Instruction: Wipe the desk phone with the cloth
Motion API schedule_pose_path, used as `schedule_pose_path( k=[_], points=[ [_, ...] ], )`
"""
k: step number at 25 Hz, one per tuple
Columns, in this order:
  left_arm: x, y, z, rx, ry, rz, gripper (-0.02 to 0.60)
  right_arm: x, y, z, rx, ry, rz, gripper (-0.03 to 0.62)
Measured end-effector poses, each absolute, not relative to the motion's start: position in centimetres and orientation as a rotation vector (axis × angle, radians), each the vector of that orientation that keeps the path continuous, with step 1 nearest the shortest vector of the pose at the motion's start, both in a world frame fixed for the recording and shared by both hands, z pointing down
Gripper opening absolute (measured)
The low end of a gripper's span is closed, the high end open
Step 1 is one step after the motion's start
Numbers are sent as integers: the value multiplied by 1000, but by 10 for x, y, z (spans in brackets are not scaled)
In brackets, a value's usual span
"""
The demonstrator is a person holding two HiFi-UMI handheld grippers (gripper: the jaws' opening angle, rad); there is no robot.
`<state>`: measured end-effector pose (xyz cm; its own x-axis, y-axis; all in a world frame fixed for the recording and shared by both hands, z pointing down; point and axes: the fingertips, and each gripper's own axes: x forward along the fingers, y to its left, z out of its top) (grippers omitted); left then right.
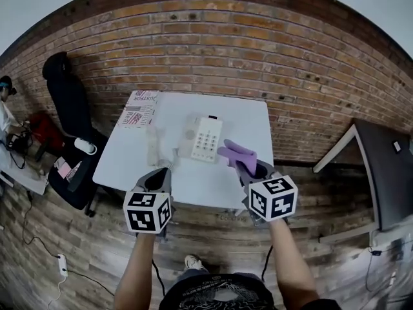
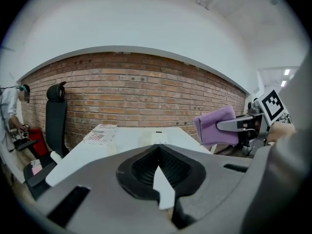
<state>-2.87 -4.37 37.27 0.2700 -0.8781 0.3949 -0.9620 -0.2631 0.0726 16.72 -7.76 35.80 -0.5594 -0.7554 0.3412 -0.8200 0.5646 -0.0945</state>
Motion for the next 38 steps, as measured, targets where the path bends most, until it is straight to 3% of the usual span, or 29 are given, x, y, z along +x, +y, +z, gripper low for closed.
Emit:
schedule_pose_path(
  k=[22,38],
  points=[
    [-46,-112,410,2378,-1456,456,6,146,-146,392,1495,-2402,426,44],
    [-12,-223,419,2385,-1413,469,6,171,-266,432,1535,-2338,505,44]
  ],
)
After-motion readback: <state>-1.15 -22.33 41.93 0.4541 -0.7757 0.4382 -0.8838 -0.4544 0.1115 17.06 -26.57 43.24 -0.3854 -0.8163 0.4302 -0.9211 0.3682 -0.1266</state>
